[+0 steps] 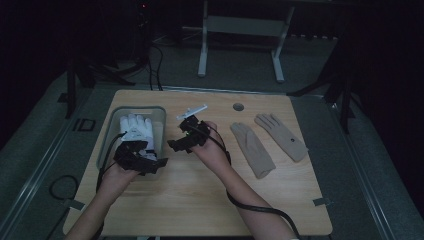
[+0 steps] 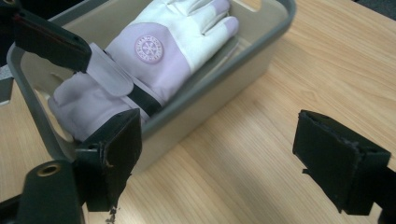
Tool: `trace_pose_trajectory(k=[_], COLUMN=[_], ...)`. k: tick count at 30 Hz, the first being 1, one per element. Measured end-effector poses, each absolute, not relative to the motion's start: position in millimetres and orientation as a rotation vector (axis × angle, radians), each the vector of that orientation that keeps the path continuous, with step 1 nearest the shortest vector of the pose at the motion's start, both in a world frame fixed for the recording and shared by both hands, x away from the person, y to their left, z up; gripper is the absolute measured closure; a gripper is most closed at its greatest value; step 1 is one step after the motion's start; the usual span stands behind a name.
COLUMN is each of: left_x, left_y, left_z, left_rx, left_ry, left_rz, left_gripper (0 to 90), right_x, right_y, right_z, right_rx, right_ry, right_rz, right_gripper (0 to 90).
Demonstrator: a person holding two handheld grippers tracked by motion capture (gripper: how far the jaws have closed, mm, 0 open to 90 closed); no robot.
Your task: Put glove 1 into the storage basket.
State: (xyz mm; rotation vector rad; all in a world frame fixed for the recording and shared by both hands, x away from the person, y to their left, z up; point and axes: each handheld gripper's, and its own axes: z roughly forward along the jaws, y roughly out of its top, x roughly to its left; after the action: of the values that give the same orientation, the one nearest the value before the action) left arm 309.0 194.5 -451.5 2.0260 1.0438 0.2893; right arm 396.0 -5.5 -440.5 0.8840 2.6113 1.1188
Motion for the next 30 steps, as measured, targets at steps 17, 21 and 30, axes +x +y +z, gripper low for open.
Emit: trace_pose_trajectory(k=[17,21,30], left_x=[302.6,300.9,296.4], left_y=[141.7,131.7,113.7], left_z=[-474.3,-479.0,-492.5], left_rx=[2.037,2.034,2.045], left_ry=[0.866,0.841,0.794], left_rz=[0.268,0.265,0.265], left_gripper=[1.3,1.4,1.4], right_x=[391.7,391.0,386.5], right_y=[-77.8,-97.5,-138.2], right_z=[-448.5,-451.5,-461.8], right_rx=[0.865,0.876,0.931], right_ry=[2.564,2.554,2.512], right_rz=[1.106,1.134,1.122], right_gripper=[13.7,13.4,11.7])
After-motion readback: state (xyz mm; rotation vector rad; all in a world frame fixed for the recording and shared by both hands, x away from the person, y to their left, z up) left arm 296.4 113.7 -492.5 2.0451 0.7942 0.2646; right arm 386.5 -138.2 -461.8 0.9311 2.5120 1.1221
